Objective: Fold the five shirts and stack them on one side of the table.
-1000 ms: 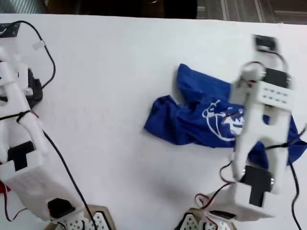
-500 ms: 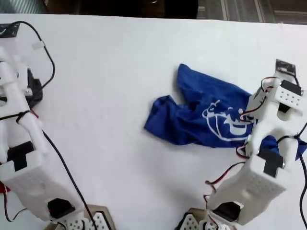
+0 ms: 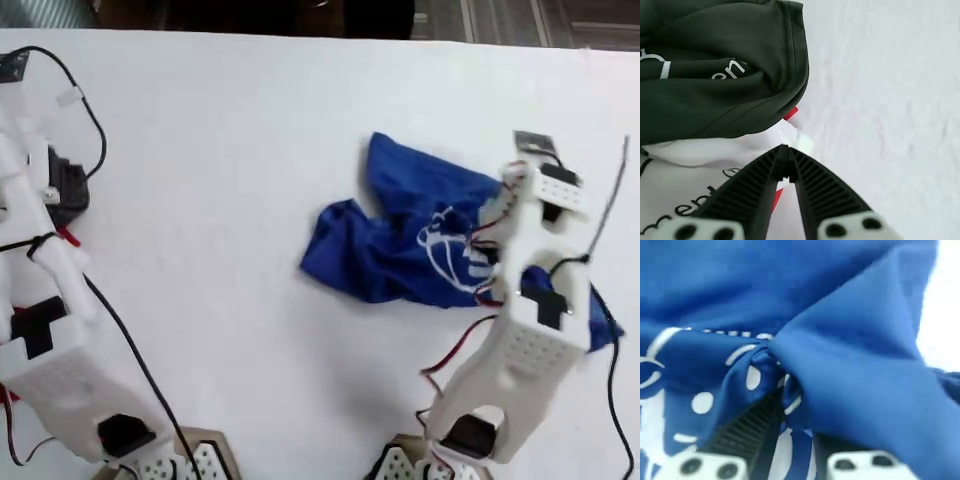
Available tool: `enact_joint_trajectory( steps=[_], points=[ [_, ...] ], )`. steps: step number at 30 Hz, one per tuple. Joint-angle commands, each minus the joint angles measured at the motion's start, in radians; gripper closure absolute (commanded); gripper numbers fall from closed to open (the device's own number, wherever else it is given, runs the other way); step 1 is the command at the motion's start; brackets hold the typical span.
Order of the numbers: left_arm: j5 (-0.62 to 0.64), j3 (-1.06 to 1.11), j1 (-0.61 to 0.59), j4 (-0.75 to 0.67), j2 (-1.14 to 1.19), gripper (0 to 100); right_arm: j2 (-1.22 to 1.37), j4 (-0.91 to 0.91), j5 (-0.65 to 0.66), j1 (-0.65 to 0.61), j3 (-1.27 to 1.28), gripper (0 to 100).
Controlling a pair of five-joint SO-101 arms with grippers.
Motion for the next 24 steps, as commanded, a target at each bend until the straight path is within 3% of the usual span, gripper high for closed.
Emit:
enact_joint_trajectory(
  steps=[1, 6, 14, 20, 24],
  points=[
    [-0.011, -0.082, -0.043, 0.021, -0.063, 98, -0.105, 0.013, 0.011, -0.133, -0.048, 97.8],
    [-0.011, -0.228, -0.144, 0.057, -0.061, 98, -0.266, 0.09, 0.084, -0.398, -0.054, 97.8],
    [-0.011, -0.349, -0.296, 0.058, -0.061, 98, -0.476, 0.159, 0.094, -0.823, -0.051, 97.8],
    [-0.092, -0.351, -0.371, 0.049, -0.055, 98, -0.549, 0.219, 0.098, -1.067, -0.051, 97.8],
    [-0.092, -0.351, -0.397, 0.048, -0.054, 98, -0.552, 0.298, 0.207, -1.208, -0.051, 97.8]
  ],
)
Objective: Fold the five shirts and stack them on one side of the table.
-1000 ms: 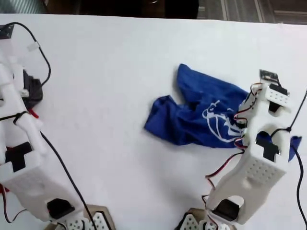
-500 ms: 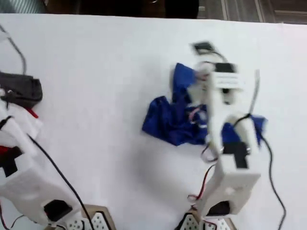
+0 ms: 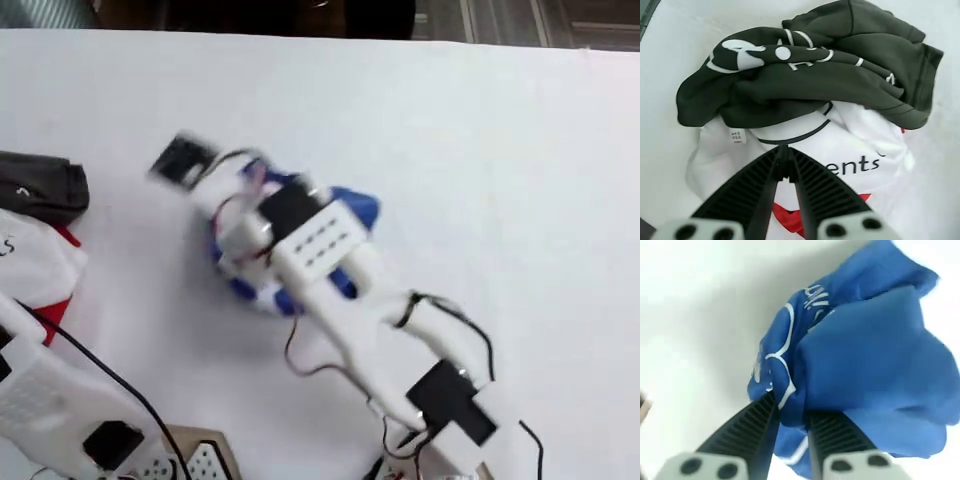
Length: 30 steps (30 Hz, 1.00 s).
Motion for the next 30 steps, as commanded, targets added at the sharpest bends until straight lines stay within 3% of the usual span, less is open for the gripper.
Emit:
enact_joint_trajectory(
  steps=[1, 6, 12, 15, 18, 23, 30],
  points=[
    [-0.008, -0.044, -0.021, -0.002, -0.054, 98, -0.062, 0.073, 0.078, -0.117, -0.04, 97.8],
    [-0.008, -0.036, -0.015, 0.0, -0.052, 98, -0.068, 0.101, 0.089, -0.153, -0.043, 96.6],
    [-0.008, -0.033, 0.008, 0.003, -0.049, 98, -0.116, 0.217, 0.098, -0.133, -0.13, 69.0],
    [-0.008, -0.033, 0.038, 0.008, -0.049, 98, -0.202, 0.266, 0.097, -0.117, -0.221, 64.4],
    [-0.003, 0.002, 0.091, 0.009, -0.052, 98, -0.289, 0.272, 0.091, -0.041, -0.285, 64.4],
    [-0.005, 0.156, 0.258, 0.029, -0.052, 97, -0.308, 0.265, 0.089, 0.199, -0.23, 64.4],
    [-0.002, 0.466, 0.531, 0.023, -0.052, 70, -0.225, 0.099, 0.089, 0.344, 0.018, 64.4]
  ],
)
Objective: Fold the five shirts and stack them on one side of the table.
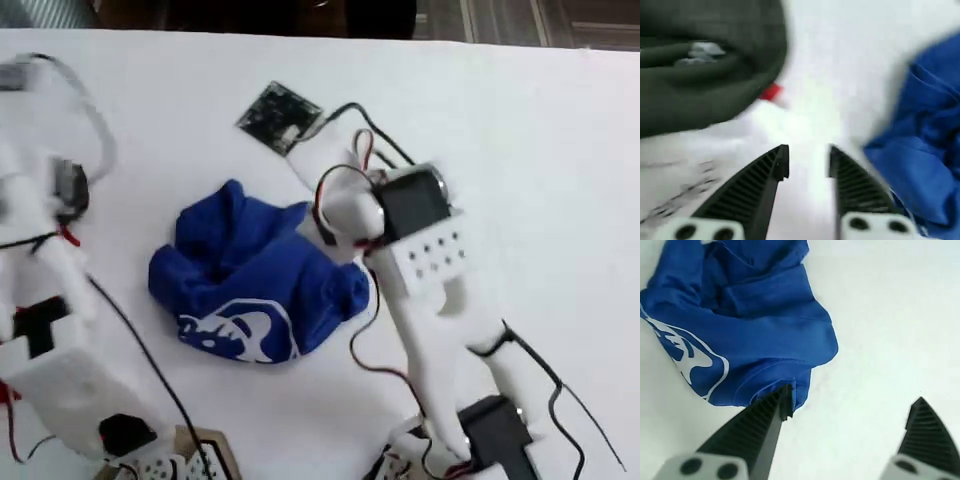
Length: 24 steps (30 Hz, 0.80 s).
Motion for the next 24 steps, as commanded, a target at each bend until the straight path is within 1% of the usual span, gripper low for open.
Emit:
enact_joint_trajectory(
  steps=[1, 4, 8, 13, 17, 18, 19, 21, 22, 23, 24],
  points=[
    [-0.002, 0.099, 0.127, 0.005, -0.052, 68, 0.031, -0.107, -0.002, 0.031, 0.1, 64.4],
    [-0.002, 0.14, 0.216, -0.014, -0.051, 68, 0.082, -0.211, -0.002, 0.031, 0.184, 64.4],
    [-0.002, 0.231, 0.304, -0.083, -0.049, 68, 0.189, -0.326, -0.005, 0.035, 0.249, 64.4],
    [-0.002, 0.378, 0.311, -0.176, -0.051, 69, 0.326, -0.43, -0.118, 0.031, 0.249, 64.4],
    [-0.003, 0.409, 0.287, -0.195, -0.051, 69, 0.4, -0.466, -0.127, 0.007, 0.249, 65.2],
    [-0.005, 0.409, 0.279, -0.193, -0.051, 69, 0.414, -0.464, -0.127, -0.007, 0.249, 67.6],
    [-0.006, 0.409, 0.27, -0.193, -0.051, 69, 0.427, -0.463, -0.127, -0.022, 0.249, 72.3],
    [-0.008, 0.409, 0.25, -0.193, -0.051, 69, 0.446, -0.466, -0.127, -0.044, 0.249, 86.4],
    [-0.008, 0.407, 0.238, -0.193, -0.051, 69, 0.45, -0.469, -0.132, -0.048, 0.249, 95.2],
    [-0.008, 0.407, 0.224, -0.192, -0.052, 69, 0.452, -0.469, -0.137, -0.05, 0.249, 99.8],
    [-0.008, 0.407, 0.209, -0.192, -0.052, 69, 0.45, -0.47, -0.137, -0.047, 0.249, 95.8]
  ],
)
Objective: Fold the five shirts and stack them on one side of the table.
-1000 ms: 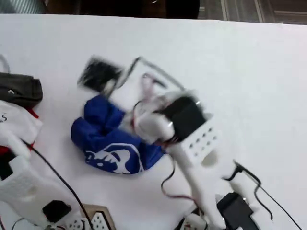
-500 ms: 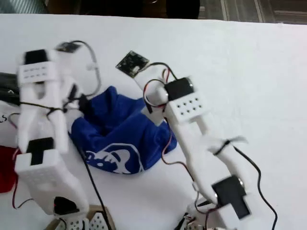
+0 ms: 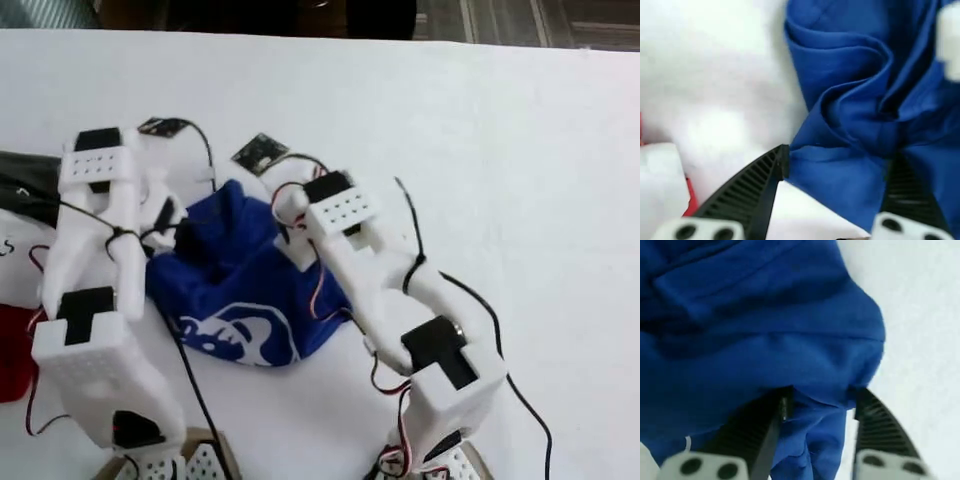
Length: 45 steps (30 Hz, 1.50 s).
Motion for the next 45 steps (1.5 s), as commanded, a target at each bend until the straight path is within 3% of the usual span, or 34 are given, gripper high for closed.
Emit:
enact_joint_trajectory(
  steps=[1, 10, 15, 21, 25, 32, 35, 40, 45],
  points=[
    [-0.008, 0.001, -0.058, -0.006, -0.052, 69, -0.013, -0.012, -0.009, -0.002, -0.005, 95.0],
    [-0.009, -0.027, -0.158, 0.0, -0.054, 69, -0.4, 0.134, 0.014, 0.157, 0.003, 97.8],
    [-0.002, -0.105, -0.161, 0.009, -0.06, 69, -0.624, 0.354, 0.14, 0.163, 0.005, 97.8],
    [-0.002, -0.283, -0.152, 0.087, -0.052, 69, -0.797, 0.558, 0.163, 0.168, 0.064, 97.8],
    [-0.002, -0.41, -0.152, 0.14, -0.052, 69, -0.917, 0.584, 0.166, 0.179, 0.235, 97.8],
    [0.0, -0.472, -0.141, 0.141, -0.049, 69, -1.158, 0.585, 0.365, 0.268, 0.402, 97.0],
    [0.003, -0.466, -0.08, 0.141, -0.012, 69, -1.231, 0.585, 0.381, 0.318, 0.39, 87.2],
    [0.14, -0.466, 0.041, 0.123, 0.094, 68, -1.302, 0.584, 0.379, 0.429, 0.327, 58.8],
    [0.167, -0.469, 0.14, 0.103, 0.233, 68, -1.357, 0.582, 0.377, 0.558, 0.295, 52.6]
  ],
)
